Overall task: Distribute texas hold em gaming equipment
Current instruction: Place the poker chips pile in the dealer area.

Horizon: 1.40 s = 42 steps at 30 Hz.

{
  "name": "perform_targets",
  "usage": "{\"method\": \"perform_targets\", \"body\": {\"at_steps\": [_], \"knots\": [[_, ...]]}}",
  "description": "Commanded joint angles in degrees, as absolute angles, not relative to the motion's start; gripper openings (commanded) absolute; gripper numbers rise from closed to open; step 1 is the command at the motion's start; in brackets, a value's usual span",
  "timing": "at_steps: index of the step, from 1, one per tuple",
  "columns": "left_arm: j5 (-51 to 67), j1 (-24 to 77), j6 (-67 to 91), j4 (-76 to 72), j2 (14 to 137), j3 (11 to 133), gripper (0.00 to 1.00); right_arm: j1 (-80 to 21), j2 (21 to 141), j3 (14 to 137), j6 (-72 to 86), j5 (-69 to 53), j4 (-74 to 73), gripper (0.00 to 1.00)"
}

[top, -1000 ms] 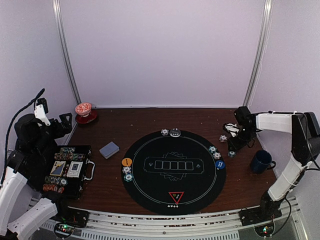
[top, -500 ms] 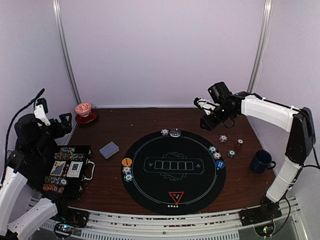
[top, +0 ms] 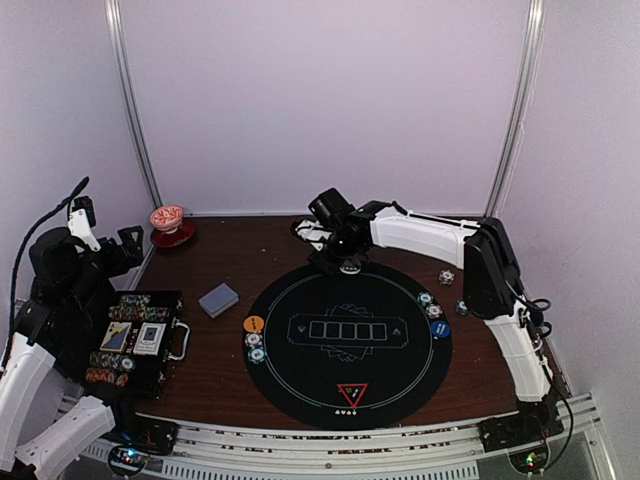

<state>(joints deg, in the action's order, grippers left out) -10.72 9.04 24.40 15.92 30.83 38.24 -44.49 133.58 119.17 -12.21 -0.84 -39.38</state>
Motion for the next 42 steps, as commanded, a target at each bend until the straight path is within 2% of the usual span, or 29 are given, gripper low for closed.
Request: {"method": "perform_targets", "body": {"at_steps": [1,12,22,42], "knots": [[-10.84,8.50,24.65,12.92,31.28,37.80,0.98,-46.59,137.03,127.00,-11.89,1.81,-37.88,0.30],[-10.54,8.42,24.86,12.79,31.38,37.79,0.98,-46.67,141.85,127.55,-11.79,7.76,-30.49,0.28],[-10.45,8.39,24.79,12.81,31.77,37.86,0.98,-46.26,146.20,131.97,-12.86,9.75,-29.90,0.29],[-10.27,8.44,24.90,12.76,31.74,37.87,0.98,-44.74,149.53,131.88,-12.56,10.80,-30.74,0.29]]}}
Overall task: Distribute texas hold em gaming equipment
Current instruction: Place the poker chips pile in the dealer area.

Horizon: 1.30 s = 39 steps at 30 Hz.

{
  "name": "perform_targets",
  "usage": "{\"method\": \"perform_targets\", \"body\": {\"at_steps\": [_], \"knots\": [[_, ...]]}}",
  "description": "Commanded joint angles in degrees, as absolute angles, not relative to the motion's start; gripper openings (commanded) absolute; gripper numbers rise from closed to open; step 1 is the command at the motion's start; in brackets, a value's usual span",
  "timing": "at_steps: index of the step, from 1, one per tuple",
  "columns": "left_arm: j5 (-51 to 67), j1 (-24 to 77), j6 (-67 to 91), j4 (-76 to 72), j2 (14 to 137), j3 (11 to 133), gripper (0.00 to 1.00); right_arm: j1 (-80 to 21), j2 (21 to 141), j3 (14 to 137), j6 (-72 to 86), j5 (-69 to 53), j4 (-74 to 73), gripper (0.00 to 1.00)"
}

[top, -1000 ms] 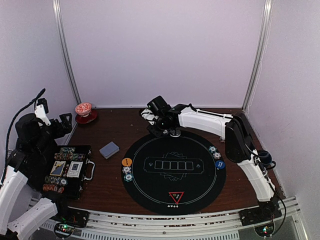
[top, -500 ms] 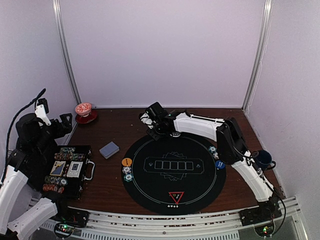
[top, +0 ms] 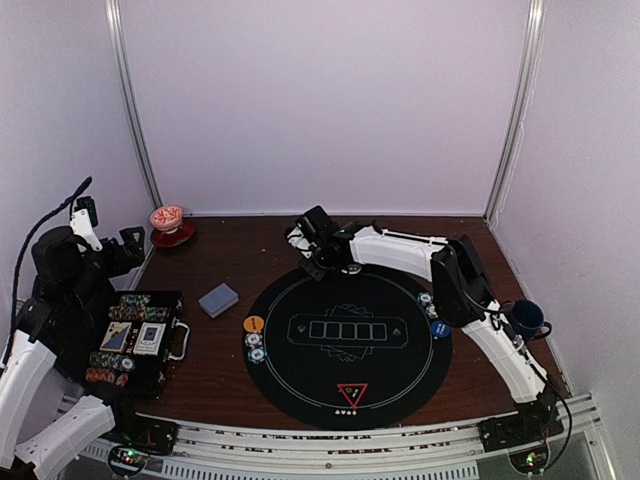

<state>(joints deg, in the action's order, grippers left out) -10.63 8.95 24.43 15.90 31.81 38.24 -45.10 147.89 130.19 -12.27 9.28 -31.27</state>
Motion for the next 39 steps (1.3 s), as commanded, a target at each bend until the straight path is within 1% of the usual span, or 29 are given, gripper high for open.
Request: {"method": "perform_targets", "body": {"at_steps": [1,11,15,31,39], "knots": [[-10.18,8.37,24.88,12.82,31.81,37.88,0.98,-44.66,149.65,131.91,-12.58,10.88,-30.76,0.29],[-10.19,8.39,24.87,12.77,31.76,37.88,0.98,-44.56,150.29,132.10,-12.77,10.03,-31.43,0.30],[-10.11,8.43,24.87,12.83,31.81,37.88,0.98,-44.58,150.42,132.19,-12.81,9.89,-31.64,0.32],[-10.01,8.40,24.88,12.74,31.94,37.97,0.98,-44.57,150.56,132.48,-13.59,10.81,-31.94,0.50],[-9.88,8.35,24.87,12.75,31.89,37.97,0.98,-44.64,150.38,133.22,-13.95,10.99,-32.69,0.56]]}}
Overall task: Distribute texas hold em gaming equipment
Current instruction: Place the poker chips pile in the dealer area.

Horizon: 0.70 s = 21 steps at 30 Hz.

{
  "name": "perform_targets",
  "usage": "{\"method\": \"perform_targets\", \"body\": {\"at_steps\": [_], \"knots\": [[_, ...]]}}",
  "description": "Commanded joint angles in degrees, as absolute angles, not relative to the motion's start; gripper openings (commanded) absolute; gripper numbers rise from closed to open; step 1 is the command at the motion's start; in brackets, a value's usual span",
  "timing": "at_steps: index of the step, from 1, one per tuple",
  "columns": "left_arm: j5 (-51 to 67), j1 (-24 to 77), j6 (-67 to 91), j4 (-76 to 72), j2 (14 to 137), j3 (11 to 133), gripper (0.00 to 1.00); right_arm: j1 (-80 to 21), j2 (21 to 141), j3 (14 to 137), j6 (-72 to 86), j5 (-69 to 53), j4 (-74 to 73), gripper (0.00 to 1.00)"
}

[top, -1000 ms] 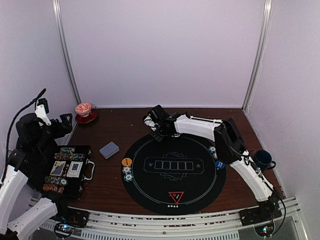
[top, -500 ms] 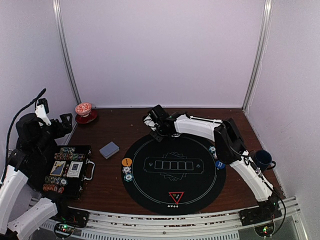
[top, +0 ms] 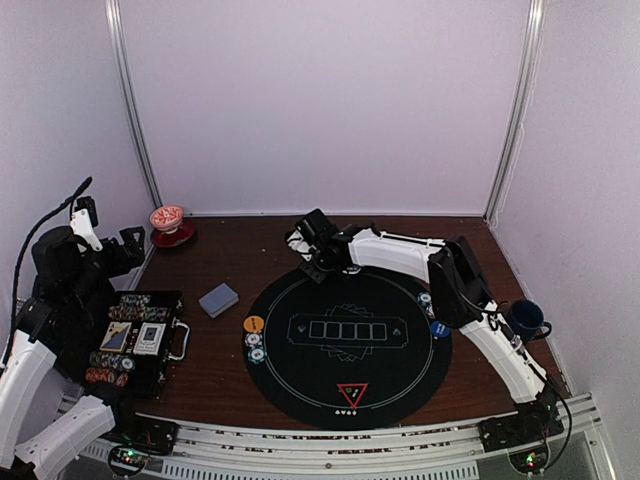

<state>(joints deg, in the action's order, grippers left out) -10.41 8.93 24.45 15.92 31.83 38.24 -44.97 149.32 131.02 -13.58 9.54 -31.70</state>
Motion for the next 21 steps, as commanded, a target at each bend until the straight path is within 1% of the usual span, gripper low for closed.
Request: {"method": "perform_targets", "body": {"at_steps": [1,6,10,12,13,15,16,18,21], "knots": [[-9.87,8.40,24.87,12.74,31.90,37.97,0.98,-44.65,150.38,133.44,-14.04,10.92,-32.89,0.57],[-9.90,8.36,24.87,12.74,31.89,37.97,0.98,-45.17,148.69,134.73,-15.25,9.46,-34.96,0.62],[-9.88,8.39,24.87,12.78,31.88,37.97,0.98,-45.67,144.47,135.02,-16.28,6.92,-37.33,0.68],[-9.88,8.33,24.87,12.80,31.89,37.97,0.98,-45.88,142.09,134.58,-16.75,6.96,-38.21,0.73],[-9.93,8.35,24.87,12.78,31.89,37.97,0.98,-45.88,140.86,134.02,-16.78,7.53,-38.41,0.77],[-9.87,8.35,24.87,12.83,31.81,37.97,0.98,-45.91,138.16,130.94,-16.94,9.31,-38.12,0.87],[-9.91,8.35,24.92,12.83,31.71,37.90,0.98,-45.96,136.77,129.14,-17.03,10.13,-37.60,0.93],[-9.88,8.41,24.94,12.82,31.64,37.88,0.98,-45.89,133.72,124.51,-17.26,11.43,-36.65,0.99],[-9.84,8.37,24.96,12.74,31.71,37.97,0.98,-45.92,129.61,116.29,-17.99,13.17,-33.16,1.00]]}}
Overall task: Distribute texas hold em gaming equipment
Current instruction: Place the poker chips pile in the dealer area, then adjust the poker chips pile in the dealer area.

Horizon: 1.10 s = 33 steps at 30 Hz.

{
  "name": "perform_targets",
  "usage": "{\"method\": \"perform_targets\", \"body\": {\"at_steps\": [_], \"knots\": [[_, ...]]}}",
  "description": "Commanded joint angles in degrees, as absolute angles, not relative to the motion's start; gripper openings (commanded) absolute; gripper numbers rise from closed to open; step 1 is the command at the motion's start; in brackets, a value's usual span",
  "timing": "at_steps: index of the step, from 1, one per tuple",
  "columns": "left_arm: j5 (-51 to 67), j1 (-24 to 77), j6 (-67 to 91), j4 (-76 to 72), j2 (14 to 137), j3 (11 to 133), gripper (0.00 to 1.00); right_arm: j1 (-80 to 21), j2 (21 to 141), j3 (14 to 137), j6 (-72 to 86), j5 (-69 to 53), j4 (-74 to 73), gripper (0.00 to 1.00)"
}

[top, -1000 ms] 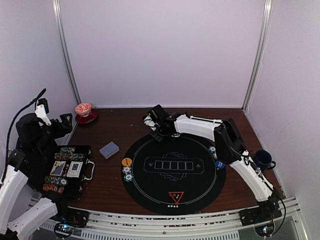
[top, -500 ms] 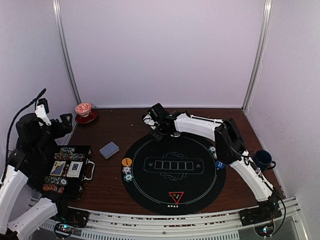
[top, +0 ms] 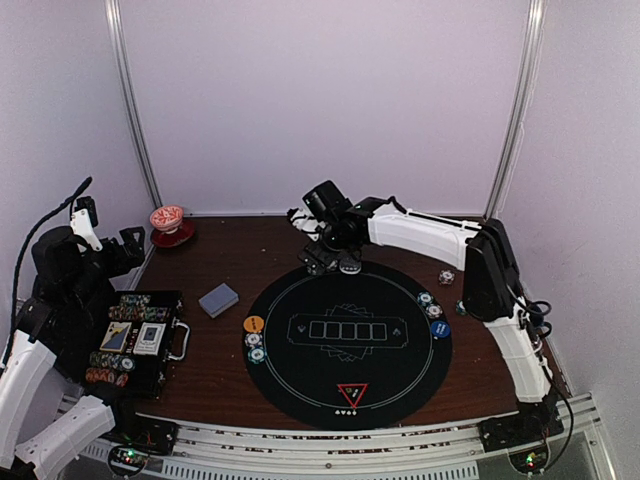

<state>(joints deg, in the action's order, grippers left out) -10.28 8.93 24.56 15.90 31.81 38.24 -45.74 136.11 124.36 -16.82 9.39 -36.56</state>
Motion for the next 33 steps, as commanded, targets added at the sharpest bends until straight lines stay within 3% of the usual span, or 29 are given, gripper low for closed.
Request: {"method": "perform_targets", "body": {"at_steps": [1,11,33], "knots": [[-9.83,8.36,24.96,12.82,31.59,37.97,0.98,-45.91,128.79,113.74,-18.18,13.81,-32.34,1.00],[-10.27,8.37,24.87,12.82,31.54,37.87,0.98,-45.24,133.76,109.69,-14.19,18.06,-29.74,1.00],[-10.17,8.28,24.90,12.83,31.46,37.88,0.98,-43.24,141.53,112.84,-15.01,22.18,-26.16,1.00]]}}
